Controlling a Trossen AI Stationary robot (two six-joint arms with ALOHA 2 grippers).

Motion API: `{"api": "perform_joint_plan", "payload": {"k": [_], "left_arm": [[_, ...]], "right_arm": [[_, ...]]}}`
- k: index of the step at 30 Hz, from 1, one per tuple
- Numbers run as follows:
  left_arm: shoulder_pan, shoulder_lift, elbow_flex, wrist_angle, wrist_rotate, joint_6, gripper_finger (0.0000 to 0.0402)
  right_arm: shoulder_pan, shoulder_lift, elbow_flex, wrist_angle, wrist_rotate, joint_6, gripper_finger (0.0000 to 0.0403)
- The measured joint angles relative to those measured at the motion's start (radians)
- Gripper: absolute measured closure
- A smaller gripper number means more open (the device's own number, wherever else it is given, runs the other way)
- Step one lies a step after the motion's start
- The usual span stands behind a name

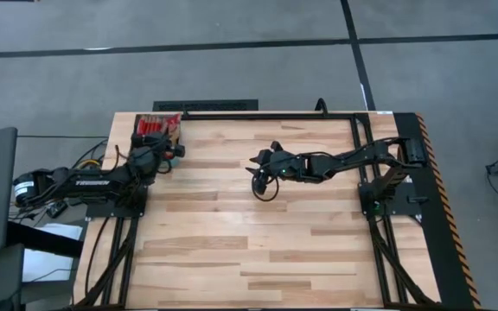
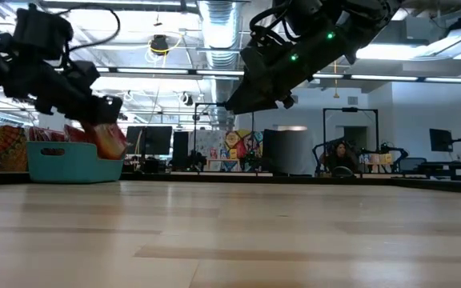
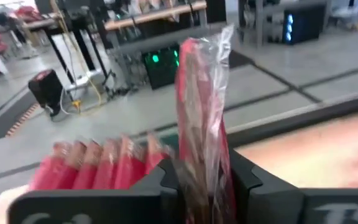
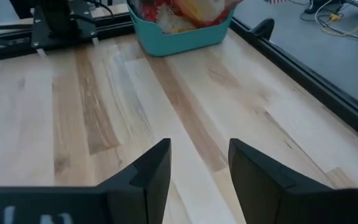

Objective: Sort popcorn bags into baskets
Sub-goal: Put the red popcorn bag in the blue bin

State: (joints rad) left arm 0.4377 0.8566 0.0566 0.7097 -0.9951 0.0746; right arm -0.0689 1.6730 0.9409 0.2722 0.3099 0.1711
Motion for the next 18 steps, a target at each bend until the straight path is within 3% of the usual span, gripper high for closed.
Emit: {"api": "perform_joint_plan", "payload": {"k": [11, 14, 18], "left_arm": [[-0.092, 0.0, 0.058, -0.157, 0.097, -0.027, 0.0271], [-0.122, 0.0, 0.107, -0.25, 0.059, -0.017, 0.0253], [-0.137, 0.0, 0.158, -0.318, -0.078, 0.019, 0.0237]], "right_arm": [[0.0, 0.0, 0.0, -0.002, 0.0, 0.001, 0.0217], [0.0, 0.0, 0.0, -0.006, 0.0, 0.001, 0.0216], [0.001, 0.0, 0.0, -0.007, 0.0, 0.001, 0.022]]}}
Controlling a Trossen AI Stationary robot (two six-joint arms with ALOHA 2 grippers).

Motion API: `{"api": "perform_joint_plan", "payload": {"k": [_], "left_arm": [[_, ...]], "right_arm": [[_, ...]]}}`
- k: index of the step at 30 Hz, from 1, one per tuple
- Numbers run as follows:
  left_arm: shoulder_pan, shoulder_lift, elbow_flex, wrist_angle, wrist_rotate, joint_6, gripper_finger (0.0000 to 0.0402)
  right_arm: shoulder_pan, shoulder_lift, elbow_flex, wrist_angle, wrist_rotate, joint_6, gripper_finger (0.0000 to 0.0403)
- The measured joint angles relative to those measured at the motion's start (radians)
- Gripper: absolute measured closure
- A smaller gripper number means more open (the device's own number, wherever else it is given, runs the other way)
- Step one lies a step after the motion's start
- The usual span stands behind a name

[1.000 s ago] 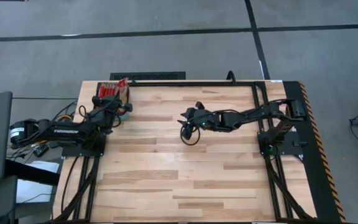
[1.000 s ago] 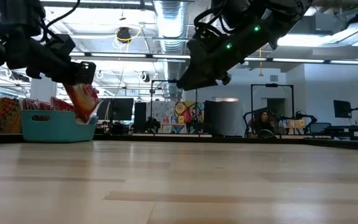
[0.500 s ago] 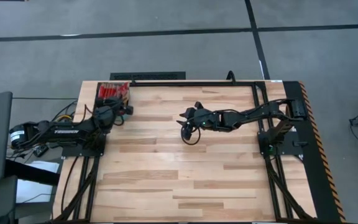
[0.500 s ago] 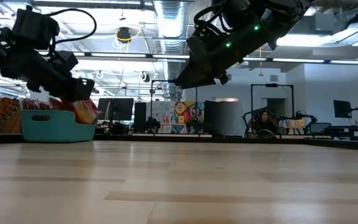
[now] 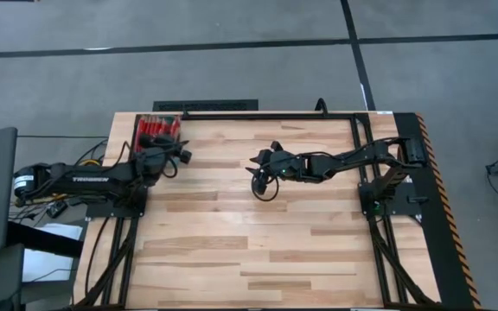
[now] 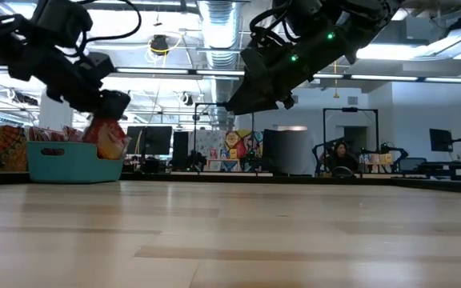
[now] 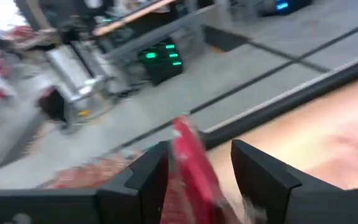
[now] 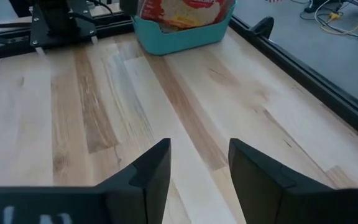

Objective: Sort popcorn bags into baskets
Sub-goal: Put the red popcorn bag in the blue bin

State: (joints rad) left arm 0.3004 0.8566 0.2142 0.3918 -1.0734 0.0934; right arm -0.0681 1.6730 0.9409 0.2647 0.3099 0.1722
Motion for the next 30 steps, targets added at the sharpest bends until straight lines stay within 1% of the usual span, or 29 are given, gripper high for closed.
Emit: {"api": "perform_joint_plan", "payload": {"k": [2, 4, 7, 9, 11, 13, 15, 18, 20, 25, 27, 30], "left_arm": [[0.0, 0.0, 0.019, -0.015, -0.062, 0.035, 0.0233], [0.001, 0.0, 0.034, -0.016, -0.093, 0.08, 0.0233], [0.011, 0.0, 0.059, -0.016, -0.087, 0.139, 0.0235], [0.019, 0.0, 0.081, -0.029, -0.052, 0.153, 0.0238], [0.03, 0.0, 0.131, -0.114, 0.029, 0.119, 0.0243], [0.06, 0.0, 0.205, -0.283, 0.124, 0.039, 0.0248], [0.116, 0.016, 0.289, -0.47, 0.211, -0.049, 0.0252], [0.211, 0.048, 0.378, -0.655, 0.313, -0.102, 0.0252], [0.271, 0.069, 0.421, -0.711, 0.384, -0.094, 0.0249], [0.398, 0.117, 0.481, -0.726, 0.639, -0.076, 0.0246], [0.436, 0.142, 0.501, -0.739, 0.702, -0.084, 0.0248], [0.479, 0.184, 0.52, -0.766, 0.748, -0.088, 0.0251]], "right_arm": [[0.0, 0.0, 0.0, -0.004, 0.0, 0.0, 0.0223], [0.0, 0.0, 0.0, -0.011, 0.0, 0.0, 0.0225], [0.0, 0.0, 0.0, -0.027, 0.0, 0.001, 0.0227], [0.0, 0.0, 0.0, -0.028, 0.0, 0.0, 0.0226], [0.0, 0.0, 0.0, -0.028, 0.0, -0.007, 0.0224], [0.0, 0.0, 0.0, -0.027, -0.013, -0.015, 0.0222], [-0.003, 0.0, 0.0, -0.023, -0.024, -0.016, 0.022], [-0.01, 0.0, 0.0, -0.025, -0.035, -0.016, 0.0219], [-0.019, 0.0, 0.0, -0.024, -0.057, -0.016, 0.0218], [-0.027, 0.0, 0.0, -0.024, -0.077, -0.016, 0.0222], [-0.027, 0.0, 0.0, -0.024, -0.077, -0.015, 0.0225], [-0.026, 0.0, 0.0, -0.024, -0.078, -0.015, 0.0229]]}}
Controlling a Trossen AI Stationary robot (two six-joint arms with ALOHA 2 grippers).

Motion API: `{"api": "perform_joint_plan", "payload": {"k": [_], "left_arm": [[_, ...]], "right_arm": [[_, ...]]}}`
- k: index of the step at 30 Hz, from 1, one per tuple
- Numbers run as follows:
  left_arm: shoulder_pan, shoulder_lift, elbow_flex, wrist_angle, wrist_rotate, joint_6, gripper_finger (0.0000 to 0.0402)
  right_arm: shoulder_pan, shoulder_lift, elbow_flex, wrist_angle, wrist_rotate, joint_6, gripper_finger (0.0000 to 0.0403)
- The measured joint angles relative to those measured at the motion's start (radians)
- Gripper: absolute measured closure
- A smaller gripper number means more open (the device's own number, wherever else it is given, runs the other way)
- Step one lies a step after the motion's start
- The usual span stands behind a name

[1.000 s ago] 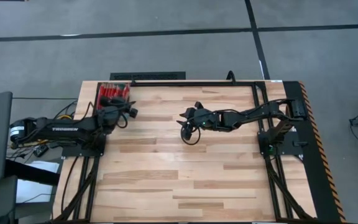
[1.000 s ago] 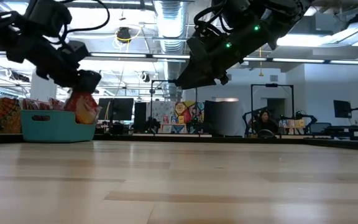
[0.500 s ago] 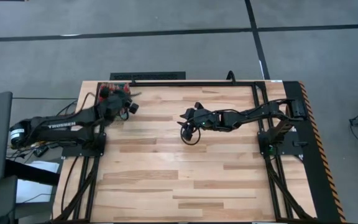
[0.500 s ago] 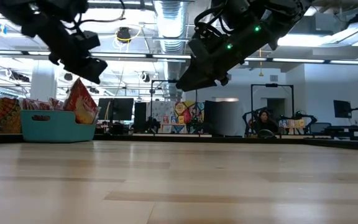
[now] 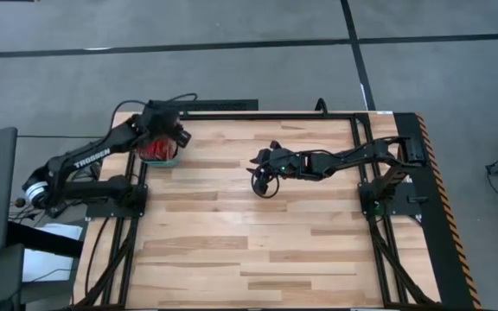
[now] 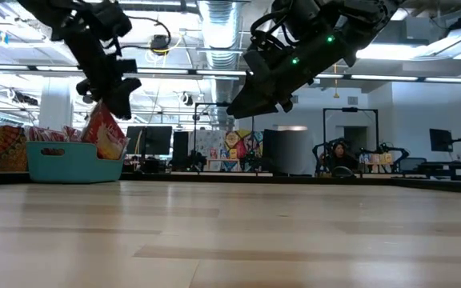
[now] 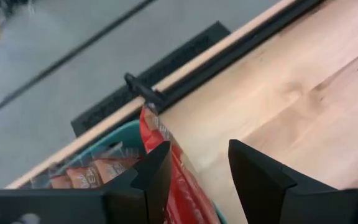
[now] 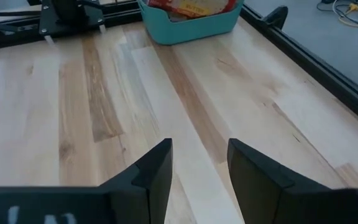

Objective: Sort popcorn bags into baskets
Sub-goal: Put the red popcorn bag in the blue bin

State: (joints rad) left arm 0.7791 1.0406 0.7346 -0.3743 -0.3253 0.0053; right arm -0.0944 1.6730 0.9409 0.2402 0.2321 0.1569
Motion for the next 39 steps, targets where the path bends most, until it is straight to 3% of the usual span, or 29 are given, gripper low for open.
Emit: {"api": "perform_joint_plan", "payload": {"k": [8, 12, 20, 34, 39], "left_arm": [[0.042, 0.111, 0.02, -0.034, 0.108, -0.01, 0.0262], [0.041, 0.124, 0.02, -0.038, 0.088, 0.0, 0.0275], [0.043, 0.118, 0.047, -0.122, 0.004, 0.034, 0.0391], [0.005, 0.112, 0.134, -0.197, -0.207, 0.031, 0.0401], [-0.001, 0.086, 0.134, -0.15, -0.148, 0.034, 0.0402]], "right_arm": [[0.0, 0.0, 0.0, -0.008, 0.0, -0.007, 0.0231], [0.0, 0.0, 0.0, -0.025, 0.0, -0.008, 0.023], [0.0, 0.0, 0.0, -0.027, 0.0, -0.009, 0.0243], [0.0, 0.0, 0.0, -0.057, 0.0, -0.011, 0.0273], [0.0, 0.0, 0.0, -0.062, 0.0, -0.011, 0.028]]}}
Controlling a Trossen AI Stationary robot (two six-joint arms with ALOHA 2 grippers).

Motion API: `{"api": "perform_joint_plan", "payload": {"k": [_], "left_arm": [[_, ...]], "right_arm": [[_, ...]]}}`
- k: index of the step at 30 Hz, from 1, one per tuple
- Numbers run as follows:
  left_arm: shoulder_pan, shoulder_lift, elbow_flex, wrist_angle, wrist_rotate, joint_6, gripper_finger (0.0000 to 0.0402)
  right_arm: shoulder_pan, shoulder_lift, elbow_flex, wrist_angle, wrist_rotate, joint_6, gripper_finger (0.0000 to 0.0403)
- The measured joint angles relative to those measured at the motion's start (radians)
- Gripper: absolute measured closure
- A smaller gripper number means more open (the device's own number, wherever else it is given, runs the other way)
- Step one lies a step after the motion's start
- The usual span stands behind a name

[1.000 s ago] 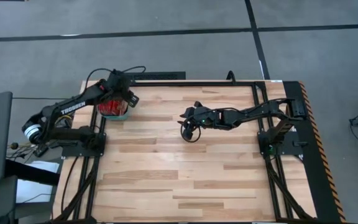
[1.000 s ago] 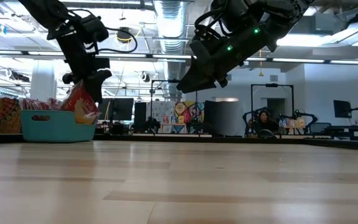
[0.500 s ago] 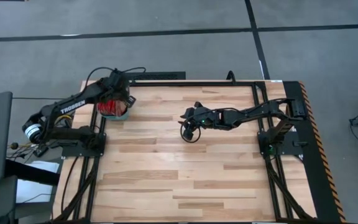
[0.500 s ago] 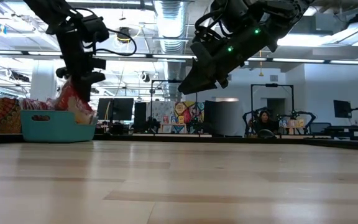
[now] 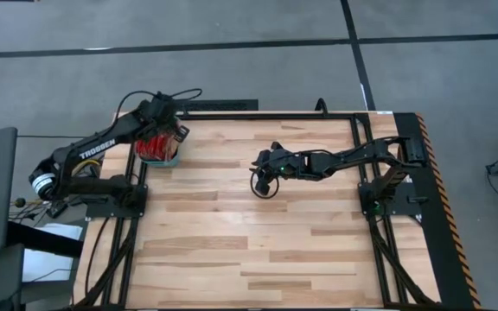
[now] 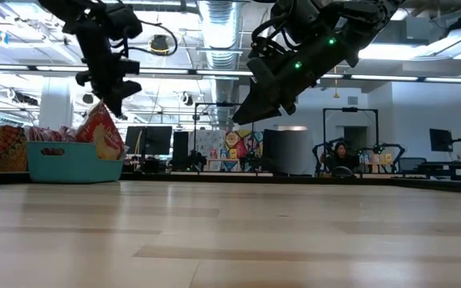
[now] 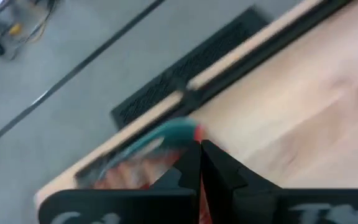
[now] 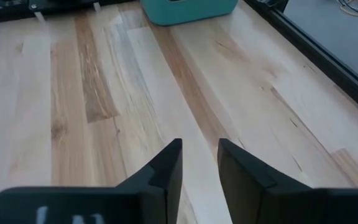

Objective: Sort popcorn bags into baskets
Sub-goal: Put the red popcorn bag in the blue bin

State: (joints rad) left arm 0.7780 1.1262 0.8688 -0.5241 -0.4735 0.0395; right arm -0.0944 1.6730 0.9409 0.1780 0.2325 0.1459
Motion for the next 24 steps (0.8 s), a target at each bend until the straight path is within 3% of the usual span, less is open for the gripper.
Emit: {"api": "perform_joint_plan", "payload": {"k": [4, 8, 12, 17, 21, 24], "left_arm": [[0.015, -0.017, 0.038, 0.011, 0.135, 0.034, 0.0387], [0.055, 0.015, 0.126, -0.104, 0.275, 0.025, 0.033], [0.08, 0.089, 0.185, -0.213, 0.26, 0.025, 0.0256], [0.1, 0.193, 0.227, -0.318, 0.313, 0.001, 0.0188], [0.099, 0.255, 0.236, -0.369, 0.322, -0.007, 0.0172], [0.1, 0.287, 0.238, -0.397, 0.319, -0.002, 0.0184]], "right_arm": [[-0.007, 0.0, 0.0, 0.0, 0.0, 0.003, 0.0278], [-0.021, 0.0, 0.0, 0.001, -0.011, 0.003, 0.027], [-0.039, 0.0, 0.0, 0.006, -0.044, 0.006, 0.0259], [-0.04, 0.0, 0.0, 0.001, -0.052, 0.011, 0.0247], [-0.036, 0.0, 0.0, -0.027, -0.053, 0.011, 0.0241], [-0.036, 0.0, 0.0, -0.062, -0.053, 0.011, 0.0242]]}}
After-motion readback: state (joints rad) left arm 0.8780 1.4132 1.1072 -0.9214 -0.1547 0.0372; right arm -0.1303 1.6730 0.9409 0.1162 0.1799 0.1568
